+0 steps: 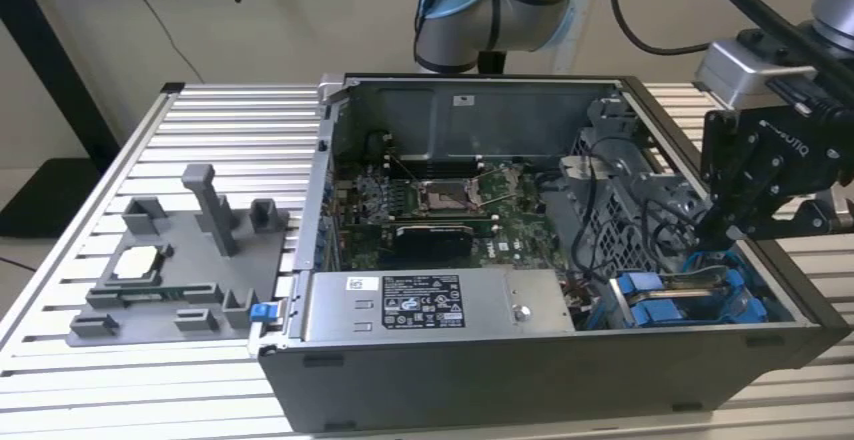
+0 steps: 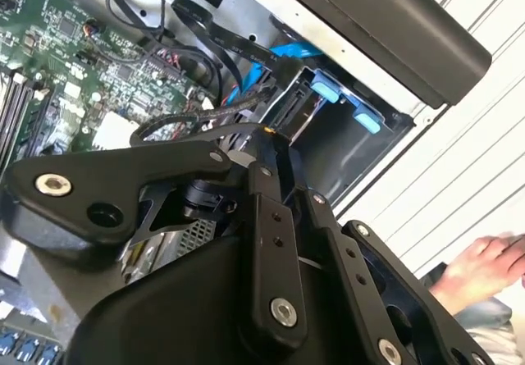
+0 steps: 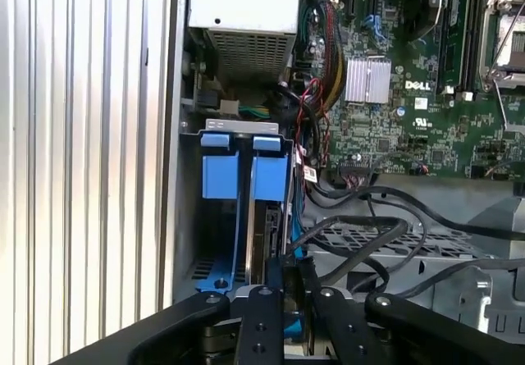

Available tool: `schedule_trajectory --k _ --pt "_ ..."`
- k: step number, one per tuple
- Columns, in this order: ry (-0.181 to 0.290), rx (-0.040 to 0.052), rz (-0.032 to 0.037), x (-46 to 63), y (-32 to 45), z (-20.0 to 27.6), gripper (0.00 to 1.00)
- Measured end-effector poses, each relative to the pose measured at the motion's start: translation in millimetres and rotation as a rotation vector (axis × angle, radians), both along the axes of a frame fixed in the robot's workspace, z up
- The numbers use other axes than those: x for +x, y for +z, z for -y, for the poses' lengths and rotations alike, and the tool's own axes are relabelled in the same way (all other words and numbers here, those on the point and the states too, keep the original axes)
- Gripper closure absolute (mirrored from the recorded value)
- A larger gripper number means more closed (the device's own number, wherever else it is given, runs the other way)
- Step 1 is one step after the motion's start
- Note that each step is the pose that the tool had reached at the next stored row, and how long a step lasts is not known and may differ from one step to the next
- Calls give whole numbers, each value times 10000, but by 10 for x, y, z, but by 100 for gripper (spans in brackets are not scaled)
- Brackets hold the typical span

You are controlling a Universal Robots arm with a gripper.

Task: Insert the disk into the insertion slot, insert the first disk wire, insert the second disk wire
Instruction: 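Insert the first disk wire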

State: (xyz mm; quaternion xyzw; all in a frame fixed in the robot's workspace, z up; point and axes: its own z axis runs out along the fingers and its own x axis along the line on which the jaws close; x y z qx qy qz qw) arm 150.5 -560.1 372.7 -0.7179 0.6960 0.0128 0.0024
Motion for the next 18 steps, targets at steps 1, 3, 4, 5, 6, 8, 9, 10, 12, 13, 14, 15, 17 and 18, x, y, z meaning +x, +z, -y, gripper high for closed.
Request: schedule_trajectory --k 1,3,4,5,6,8,9,10,12,13,14,15,17,18 --pt "-1 -1 -2 0 0 0 100" --pt "0 -1 -4 0 0 0 100" --pt "1 -2 -5 1 0 0 100" --pt "0 -1 -6 1 0 0 100" --pt "0 -1 -7 1 0 0 100" --pt "0 -2 -14 1 -2 1 100" --pt "3 1 -44 7 -8 1 100" --pt "2 -1 -98 14 -13 1 100" --pt "0 1 -199 34 -30 5 100" --pt "0 1 -235 44 -39 6 100" --pt "-1 6 -253 54 -48 8 100" --pt "-1 26 -259 64 -59 10 100" --pt "0 79 -263 79 -82 12 100" --pt "1 103 -263 85 -95 13 100"
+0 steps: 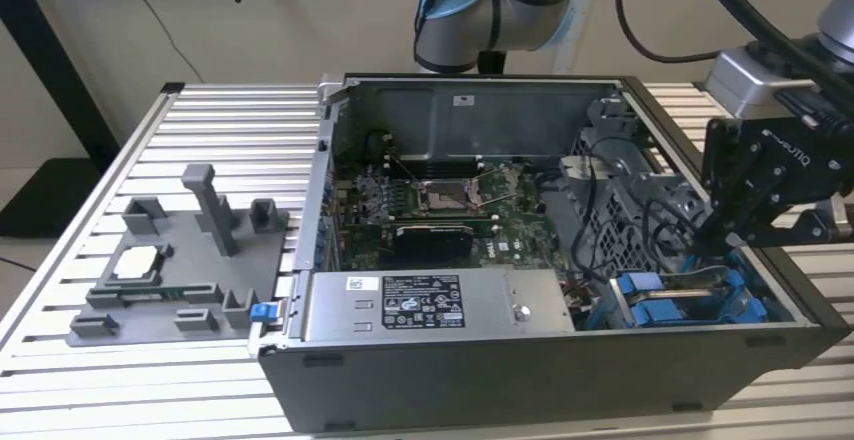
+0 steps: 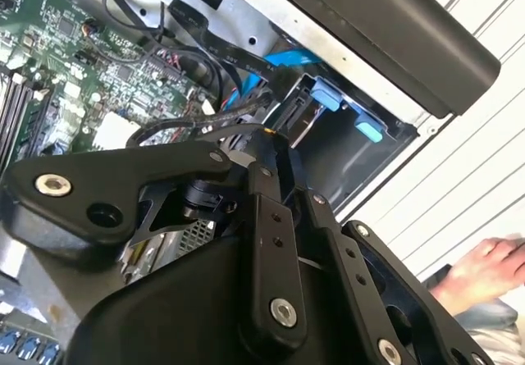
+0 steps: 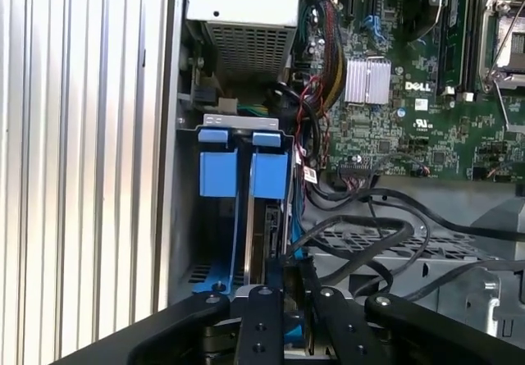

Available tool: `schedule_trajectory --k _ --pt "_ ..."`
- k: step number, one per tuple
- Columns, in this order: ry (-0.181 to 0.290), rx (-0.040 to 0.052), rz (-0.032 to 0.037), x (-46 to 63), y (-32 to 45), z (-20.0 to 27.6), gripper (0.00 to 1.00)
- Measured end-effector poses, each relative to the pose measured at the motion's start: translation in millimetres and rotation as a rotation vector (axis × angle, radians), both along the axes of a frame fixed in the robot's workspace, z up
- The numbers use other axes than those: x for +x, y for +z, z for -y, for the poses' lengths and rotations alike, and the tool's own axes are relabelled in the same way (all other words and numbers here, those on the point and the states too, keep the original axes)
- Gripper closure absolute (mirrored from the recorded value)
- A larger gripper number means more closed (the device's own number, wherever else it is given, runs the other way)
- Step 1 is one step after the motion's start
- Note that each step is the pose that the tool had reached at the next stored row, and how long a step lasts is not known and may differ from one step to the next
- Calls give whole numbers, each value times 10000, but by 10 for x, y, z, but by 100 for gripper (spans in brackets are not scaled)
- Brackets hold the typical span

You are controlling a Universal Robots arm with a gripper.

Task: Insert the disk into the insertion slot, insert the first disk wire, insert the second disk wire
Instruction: 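Insert the first disk wire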

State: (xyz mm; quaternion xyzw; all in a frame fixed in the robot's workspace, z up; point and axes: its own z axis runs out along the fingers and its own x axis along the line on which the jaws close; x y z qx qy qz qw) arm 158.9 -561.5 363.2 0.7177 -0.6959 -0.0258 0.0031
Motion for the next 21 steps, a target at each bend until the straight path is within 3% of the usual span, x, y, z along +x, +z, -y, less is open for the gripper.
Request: schedule_trajectory --k 8,13,18,21 --pt "-11 153 0 17 -125 12 100" --pt "-18 239 1 63 -176 62 100" --pt "-18 270 1 65 -204 130 100" --pt "-20 318 7 58 -217 138 100"
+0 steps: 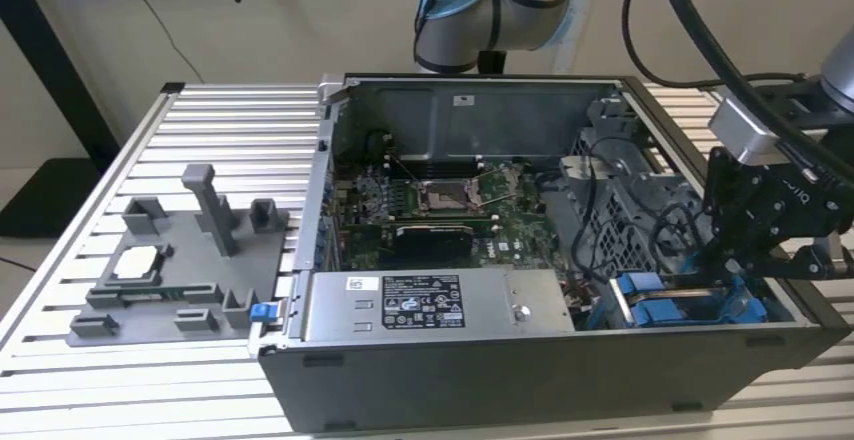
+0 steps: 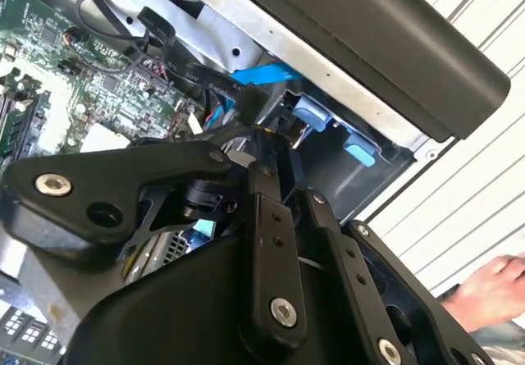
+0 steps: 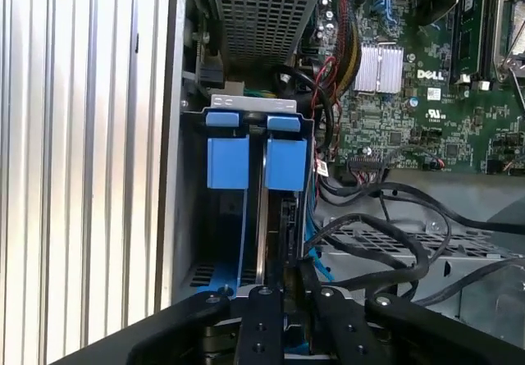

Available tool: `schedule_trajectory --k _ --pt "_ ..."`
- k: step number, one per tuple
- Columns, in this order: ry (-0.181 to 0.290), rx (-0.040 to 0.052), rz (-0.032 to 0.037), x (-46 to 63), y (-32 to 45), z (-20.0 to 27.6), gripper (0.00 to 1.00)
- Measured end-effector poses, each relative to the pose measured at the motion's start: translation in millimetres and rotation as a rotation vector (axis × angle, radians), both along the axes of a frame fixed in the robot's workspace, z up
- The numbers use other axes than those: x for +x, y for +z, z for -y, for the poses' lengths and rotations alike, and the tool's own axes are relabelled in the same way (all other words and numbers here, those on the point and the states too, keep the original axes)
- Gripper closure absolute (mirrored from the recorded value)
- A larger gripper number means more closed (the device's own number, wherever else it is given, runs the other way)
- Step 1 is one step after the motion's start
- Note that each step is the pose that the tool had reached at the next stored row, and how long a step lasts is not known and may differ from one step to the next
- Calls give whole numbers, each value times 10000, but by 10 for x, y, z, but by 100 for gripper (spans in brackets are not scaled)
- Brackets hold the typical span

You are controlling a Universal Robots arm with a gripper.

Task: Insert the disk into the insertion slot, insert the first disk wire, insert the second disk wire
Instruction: 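Insert the first disk wire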

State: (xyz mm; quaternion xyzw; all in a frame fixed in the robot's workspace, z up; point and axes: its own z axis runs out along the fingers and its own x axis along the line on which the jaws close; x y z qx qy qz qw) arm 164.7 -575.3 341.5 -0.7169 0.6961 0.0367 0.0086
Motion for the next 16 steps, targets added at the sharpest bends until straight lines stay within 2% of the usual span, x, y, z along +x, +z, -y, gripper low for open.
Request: schedule_trajectory --k 7,11,14,16 --pt "2 309 76 -15 -34 0 100" --pt "1 327 80 -15 -39 17 100" --pt "1 403 80 -15 -31 22 100" --pt "1 414 82 -15 -12 24 100"
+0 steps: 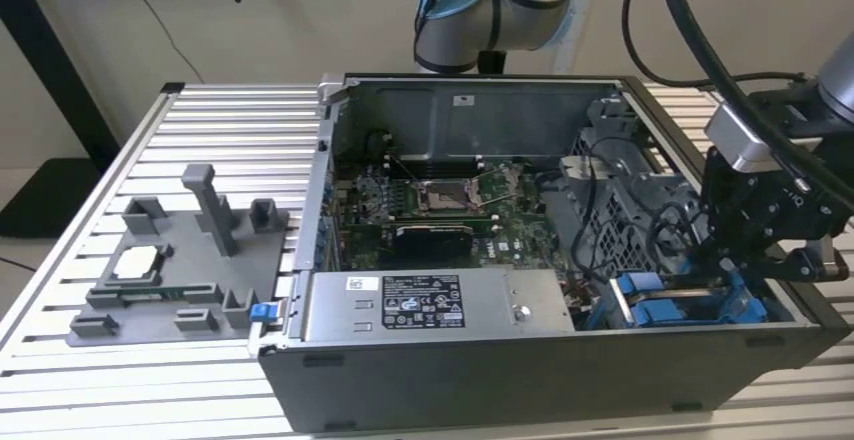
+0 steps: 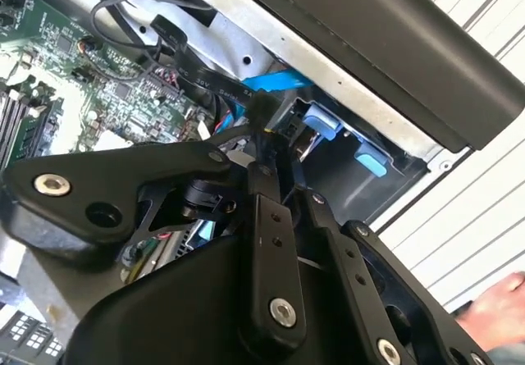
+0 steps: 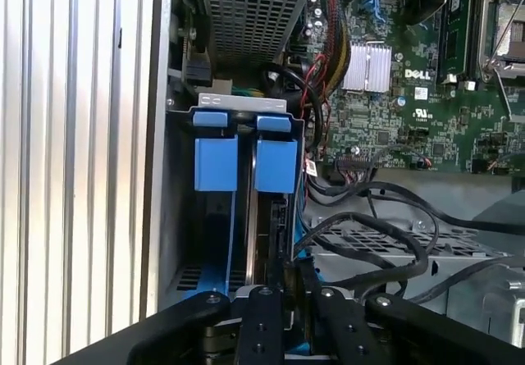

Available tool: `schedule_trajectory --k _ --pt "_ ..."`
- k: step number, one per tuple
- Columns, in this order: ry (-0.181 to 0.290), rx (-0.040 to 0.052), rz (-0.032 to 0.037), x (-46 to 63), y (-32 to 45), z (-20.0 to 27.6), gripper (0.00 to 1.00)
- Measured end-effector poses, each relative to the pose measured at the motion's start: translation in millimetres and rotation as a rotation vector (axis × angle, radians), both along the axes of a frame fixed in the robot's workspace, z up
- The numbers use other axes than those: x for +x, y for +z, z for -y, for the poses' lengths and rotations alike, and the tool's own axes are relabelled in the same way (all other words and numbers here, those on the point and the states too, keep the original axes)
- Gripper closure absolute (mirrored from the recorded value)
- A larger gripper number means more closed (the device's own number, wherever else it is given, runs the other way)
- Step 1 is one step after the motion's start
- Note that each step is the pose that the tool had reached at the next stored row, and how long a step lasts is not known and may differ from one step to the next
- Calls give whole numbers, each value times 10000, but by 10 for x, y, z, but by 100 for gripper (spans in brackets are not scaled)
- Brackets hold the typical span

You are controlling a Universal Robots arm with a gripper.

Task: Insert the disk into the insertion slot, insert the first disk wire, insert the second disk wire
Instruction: 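Insert the first disk wire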

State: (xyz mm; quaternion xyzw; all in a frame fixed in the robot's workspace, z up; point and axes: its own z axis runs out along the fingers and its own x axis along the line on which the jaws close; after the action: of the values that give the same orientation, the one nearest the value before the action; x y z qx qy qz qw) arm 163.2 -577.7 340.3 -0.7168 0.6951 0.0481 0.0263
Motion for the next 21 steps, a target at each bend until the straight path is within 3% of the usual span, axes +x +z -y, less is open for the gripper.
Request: schedule_trajectory --k 4,6,8,13,14,20,21 --pt "-2 6 39 -8 27 15 100" --pt "-1 1 108 -28 26 17 100" --pt "0 -2 256 -75 26 18 100" --pt "1 -35 875 -141 22 18 100" --pt "0 -52 941 -154 21 18 100" --pt "-38 -284 955 -175 3 18 100" --pt "-60 -288 955 -186 0 14 100"
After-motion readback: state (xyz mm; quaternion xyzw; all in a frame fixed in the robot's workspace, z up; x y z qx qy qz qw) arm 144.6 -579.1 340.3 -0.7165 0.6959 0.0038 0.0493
